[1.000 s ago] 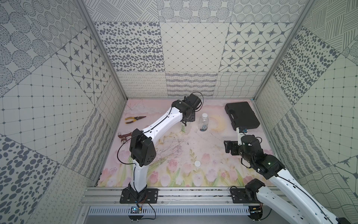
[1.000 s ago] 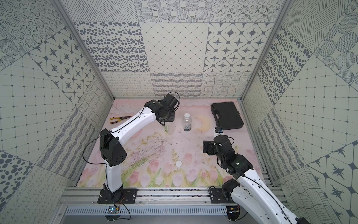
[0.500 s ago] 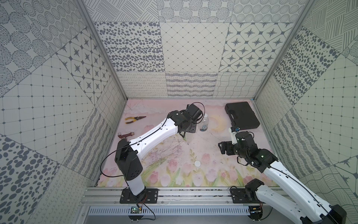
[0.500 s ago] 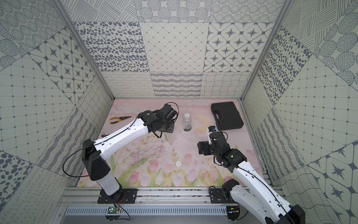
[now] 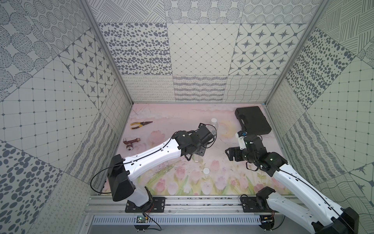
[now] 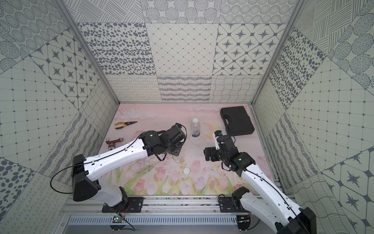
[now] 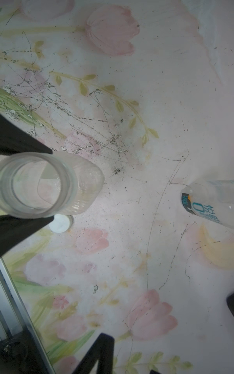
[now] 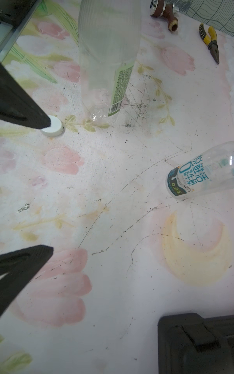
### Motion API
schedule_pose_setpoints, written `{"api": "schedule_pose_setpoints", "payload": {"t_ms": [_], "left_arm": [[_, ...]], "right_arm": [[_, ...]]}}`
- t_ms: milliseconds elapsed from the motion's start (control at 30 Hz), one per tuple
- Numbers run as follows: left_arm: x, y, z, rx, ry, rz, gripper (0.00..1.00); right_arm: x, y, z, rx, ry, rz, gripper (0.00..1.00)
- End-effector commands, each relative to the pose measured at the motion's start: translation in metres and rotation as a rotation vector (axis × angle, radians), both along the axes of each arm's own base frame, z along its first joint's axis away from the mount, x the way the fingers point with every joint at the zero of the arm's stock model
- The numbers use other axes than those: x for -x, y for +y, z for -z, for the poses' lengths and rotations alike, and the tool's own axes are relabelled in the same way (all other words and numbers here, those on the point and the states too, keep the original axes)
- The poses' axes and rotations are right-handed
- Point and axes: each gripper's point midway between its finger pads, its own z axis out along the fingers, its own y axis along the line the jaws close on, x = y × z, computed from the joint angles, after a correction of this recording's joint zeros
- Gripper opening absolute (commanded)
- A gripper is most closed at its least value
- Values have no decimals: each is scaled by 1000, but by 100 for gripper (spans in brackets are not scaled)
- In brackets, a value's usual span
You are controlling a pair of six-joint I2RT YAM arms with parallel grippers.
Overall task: Screw on the bottle caps
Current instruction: Move the plastic bottle to the center of the board.
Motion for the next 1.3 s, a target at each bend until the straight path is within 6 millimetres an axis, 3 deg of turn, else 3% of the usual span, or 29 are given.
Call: {"api": "schedule_pose_setpoints", "payload": {"t_ms": [0,200,533,700,833,1067,1267], "left_arm": [[3,-4,-4,34,-42,-7,28],[1,-7,0,44,-52,-1,32],[3,-11,0,105,-71,11,58],[4,-10,-6,133,-94,20,77],[11,-14,-10,171,-92,82,99],[22,2,-28,268,-181,98,100],[36,23,-36,305,-266,158,100]], "right_arm": [[-5,4,-13,-15,-29,-18,95],[-3,2,-15,-9,-32,-12,96],[-3,2,-17,-11,-33,-11,96],[-3,6,-22,-28,-39,-27,97],[0,16,-30,-71,-22,-80,97],[-4,16,-51,-123,-45,-55,97],[-19,4,-46,-112,-21,95,97]]}}
